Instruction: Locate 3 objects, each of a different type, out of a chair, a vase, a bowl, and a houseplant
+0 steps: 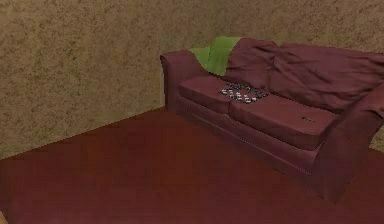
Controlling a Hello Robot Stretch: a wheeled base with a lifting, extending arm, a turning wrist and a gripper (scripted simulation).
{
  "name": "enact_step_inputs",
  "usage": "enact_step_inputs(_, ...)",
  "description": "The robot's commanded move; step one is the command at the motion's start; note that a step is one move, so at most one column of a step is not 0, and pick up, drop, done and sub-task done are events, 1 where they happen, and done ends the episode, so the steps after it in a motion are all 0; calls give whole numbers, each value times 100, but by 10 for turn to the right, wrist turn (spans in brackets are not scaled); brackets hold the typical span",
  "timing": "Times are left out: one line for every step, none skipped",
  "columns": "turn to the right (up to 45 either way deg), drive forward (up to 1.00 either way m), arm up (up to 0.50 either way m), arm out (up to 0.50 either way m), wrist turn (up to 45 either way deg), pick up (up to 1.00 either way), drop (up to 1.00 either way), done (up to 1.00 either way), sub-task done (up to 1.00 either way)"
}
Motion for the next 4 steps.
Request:
enact_step_inputs(30,0,0,0,0,0,0,0,0)
enact_step_inputs(0,5,0,0,0,0,0,0,0)
enact_step_inputs(-450,0,0,0,0,0,0,0,0)
enact_step_inputs(-300,0,0,0,0,0,0,0,0)
